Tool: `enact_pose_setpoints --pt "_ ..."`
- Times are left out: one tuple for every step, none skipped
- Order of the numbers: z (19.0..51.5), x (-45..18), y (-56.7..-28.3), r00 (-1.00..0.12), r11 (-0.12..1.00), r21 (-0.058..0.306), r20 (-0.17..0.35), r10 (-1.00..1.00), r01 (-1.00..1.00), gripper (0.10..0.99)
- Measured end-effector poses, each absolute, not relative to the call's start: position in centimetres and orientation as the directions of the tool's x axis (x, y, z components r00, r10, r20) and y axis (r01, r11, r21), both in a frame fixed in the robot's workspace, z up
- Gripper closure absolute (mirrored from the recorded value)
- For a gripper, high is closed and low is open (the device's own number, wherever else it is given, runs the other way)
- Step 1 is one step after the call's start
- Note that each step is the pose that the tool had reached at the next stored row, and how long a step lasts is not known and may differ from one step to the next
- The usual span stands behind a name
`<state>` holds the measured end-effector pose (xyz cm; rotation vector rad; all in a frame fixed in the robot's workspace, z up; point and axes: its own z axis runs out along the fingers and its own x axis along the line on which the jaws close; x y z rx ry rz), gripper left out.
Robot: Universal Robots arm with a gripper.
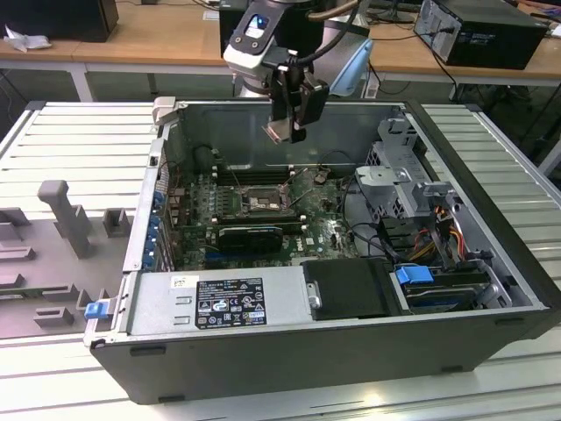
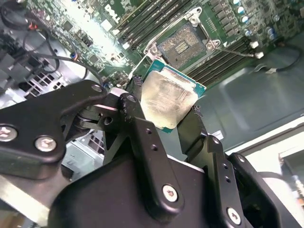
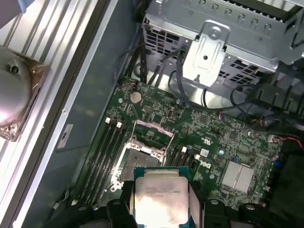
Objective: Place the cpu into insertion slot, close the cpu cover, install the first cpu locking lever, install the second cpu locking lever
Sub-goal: 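Place the cpu into insertion slot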
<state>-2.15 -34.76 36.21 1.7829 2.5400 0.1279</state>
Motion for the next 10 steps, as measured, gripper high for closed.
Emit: enact_pose_setpoints --pt "36.20 -2.15 -34.76 -0.328 0.326 0.088 0.018 0.944 0.941 0.545" --pt "36.19 -2.15 -34.76 -0.309 0.306 0.088 0.018 0.951 0.948 0.545" --pt "36.19 -2.15 -34.76 -0.290 0.288 0.088 0.018 0.957 0.954 0.545" --pt "36.18 -2.15 -34.76 -0.278 0.275 0.088 0.018 0.960 0.957 0.545" --pt "36.17 -2.15 -34.76 -0.266 0.264 0.088 0.018 0.964 0.961 0.545" --pt "36.16 -2.15 -34.76 -0.250 0.248 0.088 0.018 0.968 0.965 0.545" --pt "36.16 -2.15 -34.76 -0.241 0.238 0.088 0.018 0.970 0.967 0.545" --pt "36.14 -2.15 -34.76 -0.226 0.223 0.088 0.018 0.974 0.971 0.545" --pt "36.12 -2.15 -34.76 -0.215 0.212 0.088 0.018 0.977 0.973 0.545" --pt "36.11 -2.15 -34.76 -0.206 0.203 0.088 0.018 0.978 0.975 0.545"
